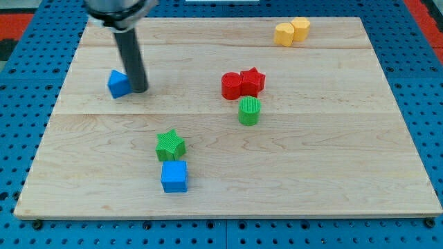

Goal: Move the cube into the triangle

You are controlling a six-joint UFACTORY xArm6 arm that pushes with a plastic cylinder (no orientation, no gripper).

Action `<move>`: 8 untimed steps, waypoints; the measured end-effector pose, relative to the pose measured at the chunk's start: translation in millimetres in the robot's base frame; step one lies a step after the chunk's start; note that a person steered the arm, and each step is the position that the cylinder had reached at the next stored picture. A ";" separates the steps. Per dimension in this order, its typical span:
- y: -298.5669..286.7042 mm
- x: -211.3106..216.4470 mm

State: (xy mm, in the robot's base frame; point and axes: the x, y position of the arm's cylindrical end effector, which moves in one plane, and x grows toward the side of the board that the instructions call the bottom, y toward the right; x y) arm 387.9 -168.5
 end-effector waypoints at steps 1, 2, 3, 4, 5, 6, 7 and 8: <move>-37.0 -4.4; -0.5 6.3; 68.8 61.6; 157.5 117.6; 258.8 157.3; 187.4 211.4; 104.9 204.3; 42.4 174.7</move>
State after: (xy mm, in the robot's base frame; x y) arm 562.6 -126.1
